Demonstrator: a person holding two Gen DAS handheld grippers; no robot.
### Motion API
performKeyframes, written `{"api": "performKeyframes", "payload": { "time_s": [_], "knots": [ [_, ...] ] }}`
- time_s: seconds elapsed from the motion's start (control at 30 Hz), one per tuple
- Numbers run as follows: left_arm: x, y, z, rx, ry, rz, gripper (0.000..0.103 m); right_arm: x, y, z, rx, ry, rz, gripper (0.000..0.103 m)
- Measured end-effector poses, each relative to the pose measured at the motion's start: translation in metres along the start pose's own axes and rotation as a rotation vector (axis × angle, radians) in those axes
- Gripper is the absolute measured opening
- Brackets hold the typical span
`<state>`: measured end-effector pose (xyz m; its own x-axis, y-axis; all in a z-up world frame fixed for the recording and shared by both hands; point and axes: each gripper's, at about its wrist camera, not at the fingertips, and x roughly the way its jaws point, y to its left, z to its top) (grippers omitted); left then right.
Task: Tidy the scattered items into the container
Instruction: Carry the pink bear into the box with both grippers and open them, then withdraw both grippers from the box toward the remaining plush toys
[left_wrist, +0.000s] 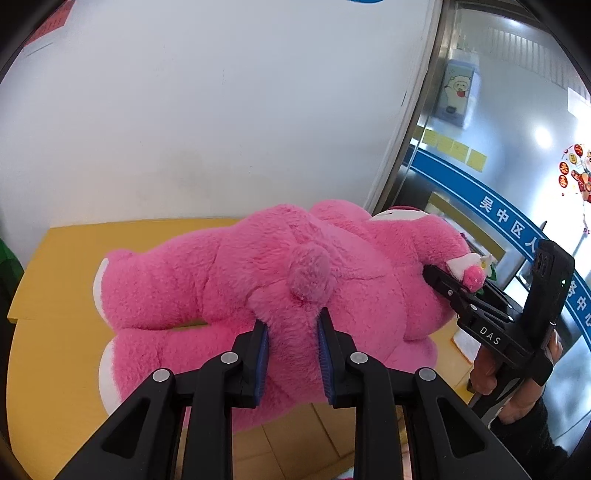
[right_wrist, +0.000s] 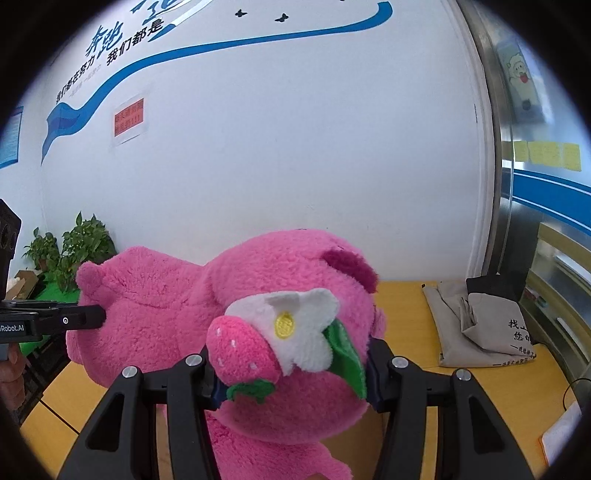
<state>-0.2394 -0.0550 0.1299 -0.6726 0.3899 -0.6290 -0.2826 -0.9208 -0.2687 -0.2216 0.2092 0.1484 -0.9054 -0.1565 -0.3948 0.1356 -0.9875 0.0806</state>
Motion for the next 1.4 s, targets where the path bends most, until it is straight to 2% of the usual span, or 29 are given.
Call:
{"api": "performKeyframes", "payload": {
  "time_s": [0.03,0.1,0.13,0.17,0.23,0.27,0.3,0.33,0.47,0.5,0.53,0.57,0.6,0.63,0.67,0.7,0.73,0.77,0.83,0.93,1.0,1.17,1.4],
  "knots": [
    [0.025,0.008,-0.005,-0.015,0.047,0.021,0.025,0.015,-0.006,-0.005,0.016,0.013,-0.005,0.055],
    [0.075,0.023,-0.014,-0.044,0.140,0.064,0.026,0.058,-0.018,-0.033,0.058,0.116,-0.029,0.062],
    [0.100,0.031,-0.019,-0.058,0.187,0.085,0.021,0.080,-0.024,-0.047,0.079,0.170,-0.041,0.063],
    [0.124,0.038,-0.023,-0.073,0.233,0.106,0.011,0.101,-0.030,-0.062,0.101,0.224,-0.054,0.065],
    [0.174,0.054,-0.033,-0.102,0.327,0.149,0.011,0.148,-0.036,-0.100,0.081,0.416,-0.154,0.066],
    [0.196,0.058,-0.041,-0.102,0.369,0.167,0.012,0.167,-0.040,-0.120,0.056,0.499,-0.235,0.066],
    [0.205,0.057,-0.048,-0.086,0.387,0.181,0.012,0.168,-0.043,-0.124,0.060,0.491,-0.240,0.074],
    [0.202,0.054,-0.047,-0.072,0.383,0.195,0.012,0.165,-0.045,-0.124,0.070,0.467,-0.231,0.077],
    [0.191,0.040,-0.042,-0.017,0.365,0.248,0.014,0.139,-0.047,-0.103,0.056,0.417,-0.189,0.079],
    [0.184,0.038,-0.041,-0.015,0.356,0.253,0.016,0.128,-0.046,-0.097,0.054,0.395,-0.189,0.079],
    [0.173,0.039,-0.039,-0.025,0.342,0.248,0.023,0.116,-0.046,-0.091,0.052,0.372,-0.191,0.079],
    [0.158,0.038,-0.039,-0.030,0.320,0.246,0.036,0.102,-0.046,-0.085,0.060,0.351,-0.171,0.079],
    [0.139,0.034,-0.041,-0.028,0.287,0.248,0.044,0.087,-0.046,-0.080,0.070,0.330,-0.147,0.079],
    [0.121,0.030,-0.043,-0.027,0.255,0.251,0.058,0.069,-0.044,-0.077,0.077,0.307,-0.122,0.080],
    [0.102,0.026,-0.045,-0.025,0.223,0.254,0.069,0.051,-0.042,-0.074,0.083,0.284,-0.096,0.083],
    [0.081,0.021,-0.049,-0.016,0.189,0.253,0.075,0.035,-0.039,-0.073,0.085,0.268,-0.081,0.088],
    [0.059,0.014,-0.056,0.003,0.153,0.250,0.085,0.020,-0.035,-0.072,0.088,0.253,-0.069,0.090],
    [0.037,0.006,-0.062,0.020,0.119,0.252,0.089,0.007,-0.030,-0.072,0.091,0.245,-0.057,0.100],
    [-0.003,-0.012,-0.078,0.049,0.054,0.266,0.092,-0.018,-0.016,-0.079,0.086,0.240,-0.042,0.103],
    [-0.052,-0.031,-0.108,0.042,-0.012,0.275,0.103,-0.042,0.000,-0.097,0.062,0.259,-0.082,0.103],
    [-0.078,-0.035,-0.130,0.027,-0.032,0.269,0.103,-0.053,0.011,-0.109,0.042,0.301,-0.087,0.103],
    [-0.102,-0.053,-0.162,0.062,-0.029,0.305,0.103,-0.084,0.029,-0.124,0.028,0.323,-0.111,0.103],
    [-0.125,-0.059,-0.198,0.026,-0.021,0.288,0.103,-0.122,0.047,-0.128,0.015,0.298,-0.110,0.103]
  ]
}}
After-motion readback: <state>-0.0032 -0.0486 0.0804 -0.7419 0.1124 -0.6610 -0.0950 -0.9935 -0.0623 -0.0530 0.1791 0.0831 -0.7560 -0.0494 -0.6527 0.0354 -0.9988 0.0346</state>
